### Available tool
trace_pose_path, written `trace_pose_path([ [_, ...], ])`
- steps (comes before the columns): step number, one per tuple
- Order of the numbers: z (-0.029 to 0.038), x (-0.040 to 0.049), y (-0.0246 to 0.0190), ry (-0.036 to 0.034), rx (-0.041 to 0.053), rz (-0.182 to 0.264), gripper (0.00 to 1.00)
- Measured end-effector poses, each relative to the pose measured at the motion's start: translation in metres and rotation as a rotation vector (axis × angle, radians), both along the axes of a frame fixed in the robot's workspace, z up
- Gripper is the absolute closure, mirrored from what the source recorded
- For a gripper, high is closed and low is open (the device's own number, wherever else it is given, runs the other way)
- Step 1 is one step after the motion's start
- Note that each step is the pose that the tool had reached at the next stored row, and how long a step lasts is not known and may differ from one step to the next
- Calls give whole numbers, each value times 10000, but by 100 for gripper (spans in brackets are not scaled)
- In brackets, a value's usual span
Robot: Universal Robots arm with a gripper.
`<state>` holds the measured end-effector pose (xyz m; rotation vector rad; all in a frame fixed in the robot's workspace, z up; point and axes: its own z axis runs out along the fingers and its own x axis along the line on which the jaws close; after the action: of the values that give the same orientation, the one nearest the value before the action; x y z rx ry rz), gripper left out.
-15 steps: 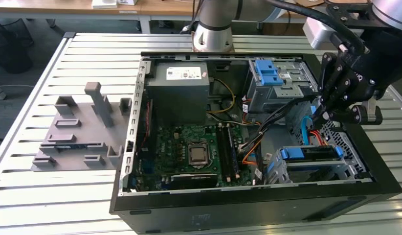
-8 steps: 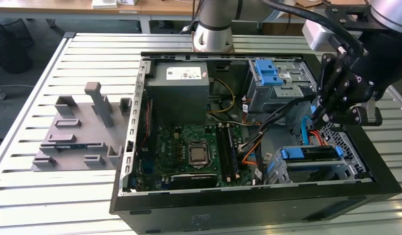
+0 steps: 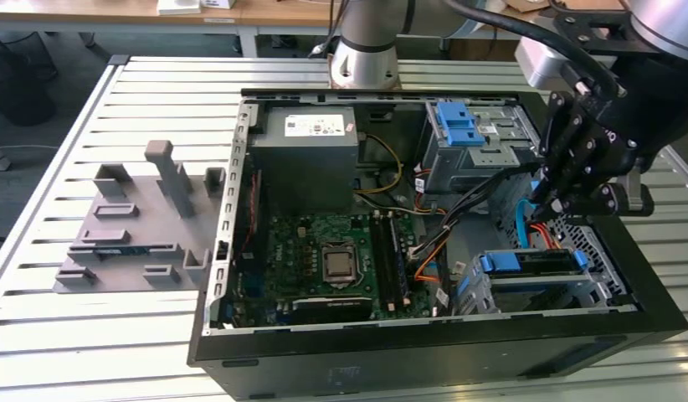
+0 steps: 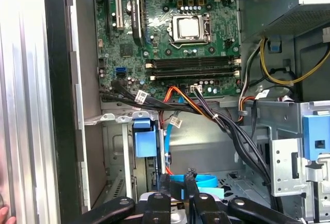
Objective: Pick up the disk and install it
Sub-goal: 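Insert the second disk wire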
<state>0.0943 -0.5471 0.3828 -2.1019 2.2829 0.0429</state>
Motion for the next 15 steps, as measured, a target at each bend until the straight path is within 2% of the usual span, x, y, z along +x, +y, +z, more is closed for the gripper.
trace_pose_path([
  [11, -53, 0, 18, 0, -2, 0, 75],
  [15, -85, 0, 18, 0, -35, 0, 75],
])
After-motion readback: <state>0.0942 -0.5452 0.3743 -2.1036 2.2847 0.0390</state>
